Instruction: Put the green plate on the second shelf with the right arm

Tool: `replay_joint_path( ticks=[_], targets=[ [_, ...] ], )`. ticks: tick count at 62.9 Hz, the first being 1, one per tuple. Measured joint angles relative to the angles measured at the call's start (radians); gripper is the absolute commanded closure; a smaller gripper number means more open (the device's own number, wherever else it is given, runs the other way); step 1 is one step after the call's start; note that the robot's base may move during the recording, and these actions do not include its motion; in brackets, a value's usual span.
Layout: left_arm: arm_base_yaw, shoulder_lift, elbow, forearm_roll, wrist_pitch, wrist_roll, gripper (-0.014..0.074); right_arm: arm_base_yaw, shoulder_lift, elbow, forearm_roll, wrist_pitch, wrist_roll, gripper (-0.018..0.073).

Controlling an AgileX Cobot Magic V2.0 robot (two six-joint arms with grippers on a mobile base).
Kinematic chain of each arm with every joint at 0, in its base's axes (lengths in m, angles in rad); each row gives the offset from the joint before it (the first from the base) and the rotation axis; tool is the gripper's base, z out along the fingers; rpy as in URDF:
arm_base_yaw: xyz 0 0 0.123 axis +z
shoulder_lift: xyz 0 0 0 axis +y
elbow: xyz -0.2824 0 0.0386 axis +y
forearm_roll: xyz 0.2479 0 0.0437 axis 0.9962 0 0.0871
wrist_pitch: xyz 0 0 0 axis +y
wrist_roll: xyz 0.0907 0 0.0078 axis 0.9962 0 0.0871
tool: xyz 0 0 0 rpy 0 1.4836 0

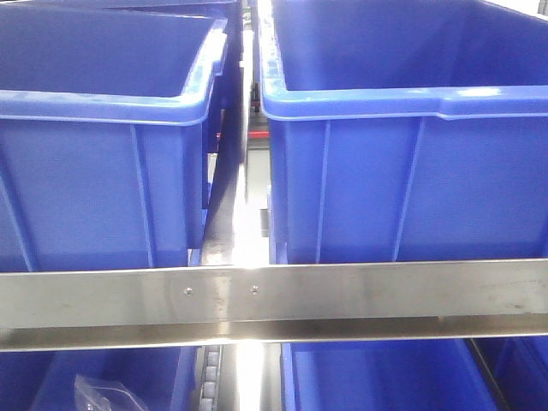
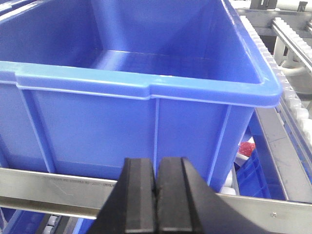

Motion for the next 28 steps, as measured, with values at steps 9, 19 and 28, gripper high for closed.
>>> replay_joint_path(
  ticks=[9,19,28],
  targets=[
    [0.000,0.000,0.000,0.000,0.000,0.000,0.0466,0.000,0.000,0.000,0.000,0.000,0.000,0.0503],
    [0.000,0.000,0.000,0.000,0.000,0.000,0.0466,0.000,0.000,0.000,0.000,0.000,0.000,0.0503],
    [0.000,0.000,0.000,0.000,0.000,0.000,0.0466,0.000,0.000,0.000,0.000,0.000,0.001,0.0503]
  ],
)
